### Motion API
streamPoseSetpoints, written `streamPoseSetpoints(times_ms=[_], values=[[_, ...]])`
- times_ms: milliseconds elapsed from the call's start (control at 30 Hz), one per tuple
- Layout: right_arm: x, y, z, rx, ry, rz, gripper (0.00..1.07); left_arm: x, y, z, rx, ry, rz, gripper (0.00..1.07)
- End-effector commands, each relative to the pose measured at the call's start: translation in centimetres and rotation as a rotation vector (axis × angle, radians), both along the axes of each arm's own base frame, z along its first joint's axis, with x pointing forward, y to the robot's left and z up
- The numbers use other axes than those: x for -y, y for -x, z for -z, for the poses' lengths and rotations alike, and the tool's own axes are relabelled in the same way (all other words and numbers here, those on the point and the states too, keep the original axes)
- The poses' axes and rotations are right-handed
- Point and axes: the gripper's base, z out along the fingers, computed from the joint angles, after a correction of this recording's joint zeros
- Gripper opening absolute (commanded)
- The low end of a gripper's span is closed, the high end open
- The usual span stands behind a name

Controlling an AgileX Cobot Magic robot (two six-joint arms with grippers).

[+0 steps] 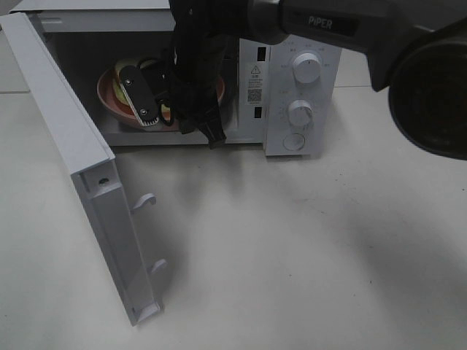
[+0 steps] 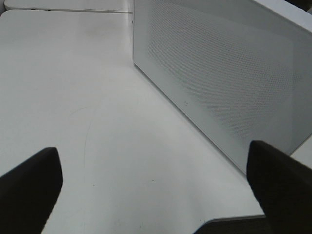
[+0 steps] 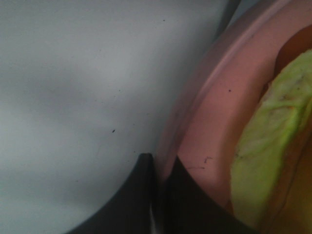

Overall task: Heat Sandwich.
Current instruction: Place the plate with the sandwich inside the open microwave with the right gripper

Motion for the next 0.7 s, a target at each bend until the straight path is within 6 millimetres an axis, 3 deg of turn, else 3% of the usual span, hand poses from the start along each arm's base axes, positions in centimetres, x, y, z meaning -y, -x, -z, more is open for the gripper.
streamPoseSetpoints(times_ms=[33, 400, 700], values=[[-0.7, -0.9, -0.4, 0.048, -0.042, 0.030, 0.00, 0.1, 0.2, 0.0, 0.017, 0.007, 0.004, 0.97], [-1.9, -2.6, 0.9, 0.100, -0.116, 0.098, 0.00, 0.1, 0.2, 0.0, 0.017, 0.007, 0.004, 0.97], [-1.7, -3.3, 2.5, 0.099, -0.129, 0.140, 0.02, 0.1, 0.2, 0.0, 0.017, 0.007, 0.004, 0.97]])
